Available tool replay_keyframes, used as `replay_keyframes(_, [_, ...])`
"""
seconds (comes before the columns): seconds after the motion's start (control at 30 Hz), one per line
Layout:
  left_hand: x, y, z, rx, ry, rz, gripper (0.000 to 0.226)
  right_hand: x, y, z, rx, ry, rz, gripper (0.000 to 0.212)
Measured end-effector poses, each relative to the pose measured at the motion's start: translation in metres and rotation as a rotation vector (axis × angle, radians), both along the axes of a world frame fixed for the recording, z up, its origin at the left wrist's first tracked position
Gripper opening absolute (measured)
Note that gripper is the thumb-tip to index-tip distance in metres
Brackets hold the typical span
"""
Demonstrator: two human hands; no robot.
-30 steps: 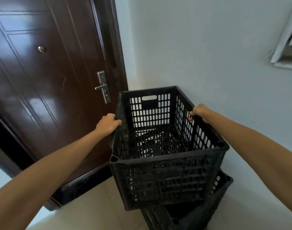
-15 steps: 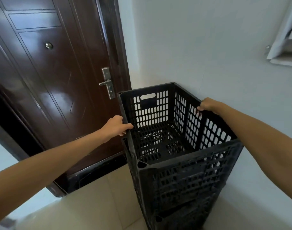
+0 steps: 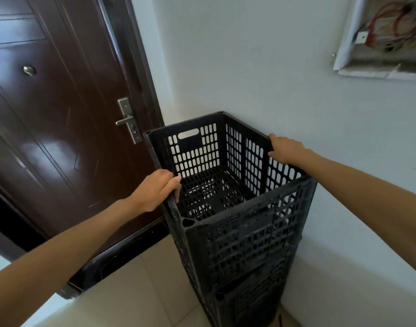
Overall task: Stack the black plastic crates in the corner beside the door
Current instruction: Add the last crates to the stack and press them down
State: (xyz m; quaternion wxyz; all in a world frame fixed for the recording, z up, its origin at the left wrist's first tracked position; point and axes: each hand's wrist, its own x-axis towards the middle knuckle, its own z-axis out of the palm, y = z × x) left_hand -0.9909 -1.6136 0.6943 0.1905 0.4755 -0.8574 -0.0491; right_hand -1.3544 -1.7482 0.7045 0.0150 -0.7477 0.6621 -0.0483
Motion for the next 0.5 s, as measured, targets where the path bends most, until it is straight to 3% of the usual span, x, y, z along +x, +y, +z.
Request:
replay_keyframes(0.2, [-0.008, -0.002, -0.017, -0.115, 0.23, -0.015, 0.06, -0.007, 0.021, -0.005, -0.075, -0.017, -0.018, 0.057])
replay_keyframes(0.5, [-0.013, 0.007, -0.017, -0.106, 0.265, 0.011, 0.058, 0.003, 0.032, 0.005, -0.051, -0.003, -0.062, 0.063])
